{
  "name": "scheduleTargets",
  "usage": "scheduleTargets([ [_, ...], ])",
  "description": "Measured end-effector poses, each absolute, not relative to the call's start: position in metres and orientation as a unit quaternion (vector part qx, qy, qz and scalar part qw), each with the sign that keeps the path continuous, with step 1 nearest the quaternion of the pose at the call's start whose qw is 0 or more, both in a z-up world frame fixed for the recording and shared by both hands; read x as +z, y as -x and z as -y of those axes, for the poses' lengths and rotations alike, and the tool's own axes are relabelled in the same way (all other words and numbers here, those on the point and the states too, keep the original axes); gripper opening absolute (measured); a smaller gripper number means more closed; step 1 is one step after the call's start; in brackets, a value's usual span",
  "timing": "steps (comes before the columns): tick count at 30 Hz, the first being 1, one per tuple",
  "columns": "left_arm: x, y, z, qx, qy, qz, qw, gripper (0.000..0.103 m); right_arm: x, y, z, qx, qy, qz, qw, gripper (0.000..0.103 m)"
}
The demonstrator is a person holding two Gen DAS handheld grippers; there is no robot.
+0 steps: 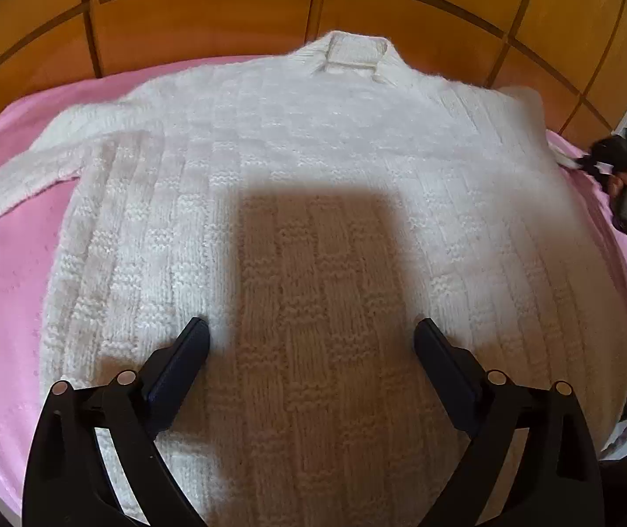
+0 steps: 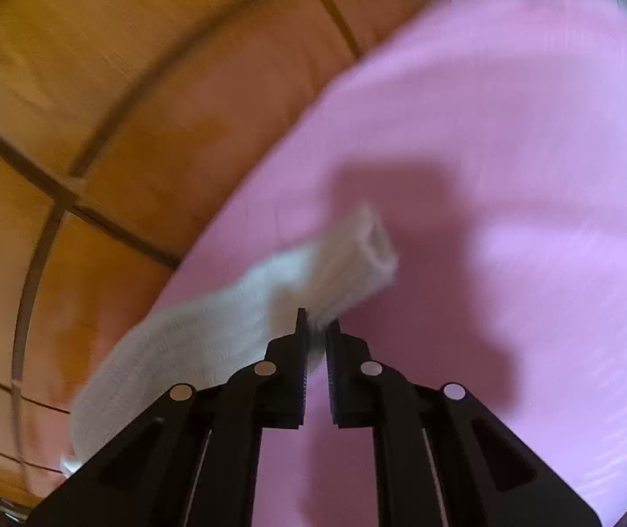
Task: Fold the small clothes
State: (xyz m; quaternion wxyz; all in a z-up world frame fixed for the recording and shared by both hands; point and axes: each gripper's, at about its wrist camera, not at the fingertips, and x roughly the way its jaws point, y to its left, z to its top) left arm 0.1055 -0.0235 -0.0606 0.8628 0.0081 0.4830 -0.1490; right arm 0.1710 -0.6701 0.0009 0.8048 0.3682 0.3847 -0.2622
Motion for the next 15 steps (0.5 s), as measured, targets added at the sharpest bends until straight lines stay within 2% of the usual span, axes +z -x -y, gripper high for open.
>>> scheduleTargets([
  [6, -0.060, -0.105, 0.023, -0.147, -0.006, -0.482, 0.864, 0.094, 0.070, -0.112, 0.711, -0.361, -0.254, -0.344, 0.829, 0.005],
  [10, -0.059, -0.105, 0.021, -0.148, 0.000, -0.484, 0.863, 0.094, 0.059, -0.061, 0.748, -0.459, -0.207, -0.376, 0.778, 0.005],
  [15, -0.058, -0.105, 0.020, -0.154, -0.006, -0.487, 0.860, 0.094, 0.025, -0.021, 0.757, -0.497, -0.206, -0.420, 0.731, 0.004],
])
